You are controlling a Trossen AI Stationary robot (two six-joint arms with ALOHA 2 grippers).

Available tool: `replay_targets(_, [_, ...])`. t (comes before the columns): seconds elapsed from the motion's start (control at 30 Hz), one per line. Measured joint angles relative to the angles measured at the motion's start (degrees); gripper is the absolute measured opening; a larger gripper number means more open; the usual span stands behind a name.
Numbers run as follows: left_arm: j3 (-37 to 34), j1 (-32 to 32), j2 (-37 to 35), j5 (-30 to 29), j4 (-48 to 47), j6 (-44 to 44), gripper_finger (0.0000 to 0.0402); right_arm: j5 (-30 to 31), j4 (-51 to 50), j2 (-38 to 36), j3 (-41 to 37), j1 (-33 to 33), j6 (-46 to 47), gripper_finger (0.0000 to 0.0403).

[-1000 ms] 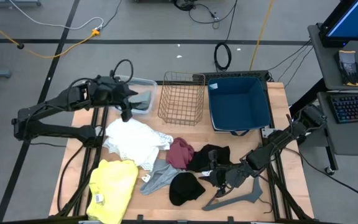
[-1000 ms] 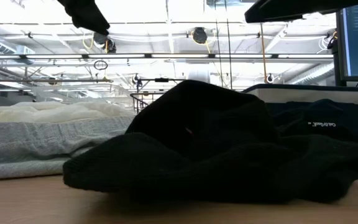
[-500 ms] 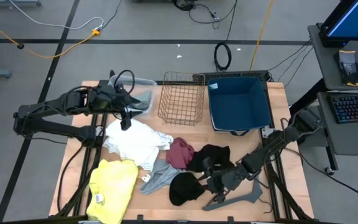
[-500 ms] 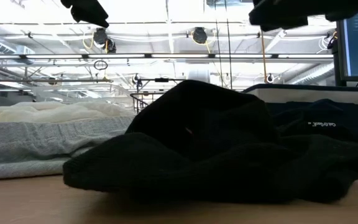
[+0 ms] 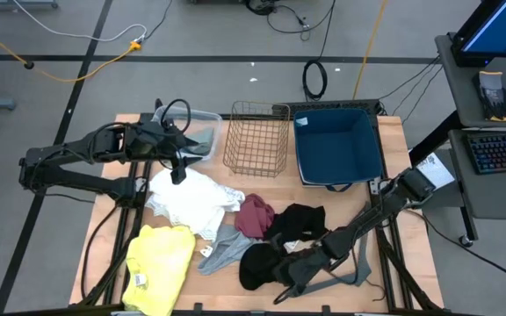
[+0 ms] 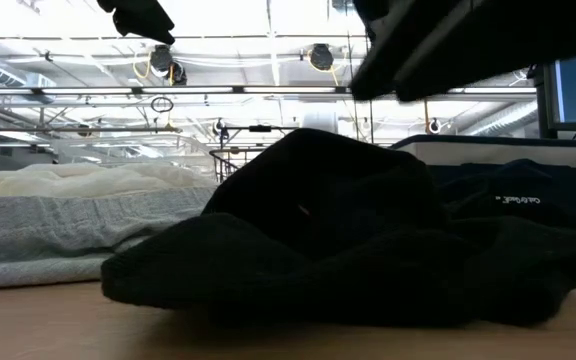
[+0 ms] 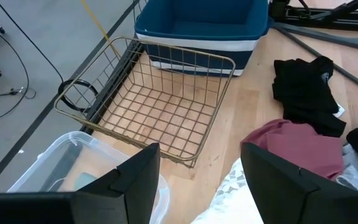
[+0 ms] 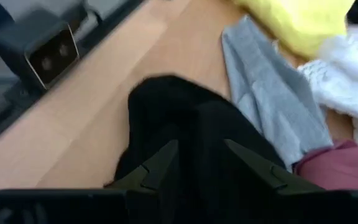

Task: Pick & Place Cloths
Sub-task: Put the black sock into the transparent bin

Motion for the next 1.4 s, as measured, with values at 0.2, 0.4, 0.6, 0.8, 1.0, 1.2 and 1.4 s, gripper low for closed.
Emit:
replay_targets(0.2, [0.0,0.0,0.0,0.01,-0.06,0.07,0.023,-0.03,-0.68,1.77,2.08,-0.59,-0.16,0.0172])
replay_targets(0.4, [0.0,0.0,0.0,0.01,-0.06,0.09,0.023,-0.07,-2.59,1.78,2.08,-1.59,2.45,0.0214])
replay_targets(0.6, [0.0,0.0,0.0,0.05,-0.05,0.04,0.023,-4.61,-4.19,3.73,2.1,-3.4,4.37,0.0216])
replay_targets(0.8, [0.0,0.02,0.0,0.06,-0.04,-0.13,0.023,-4.54,-4.19,5.7,2.08,-5.0,4.06,0.0211])
replay_targets(1.0, [0.0,0.02,0.0,0.08,-0.04,-0.63,0.023,-4.43,-5.14,5.81,2.08,-6.34,4.54,0.0174])
replay_targets(1.2, [0.0,0.02,0.0,0.09,-0.04,-0.96,0.023,-5.73,-5.38,5.48,2.08,-6.48,5.55,0.0075])
replay_targets(1.4, [0.0,-0.31,0.0,0.43,-0.02,-1.72,0.023,-12.43,-5.5,5.29,2.08,-6.5,6.09,0.001])
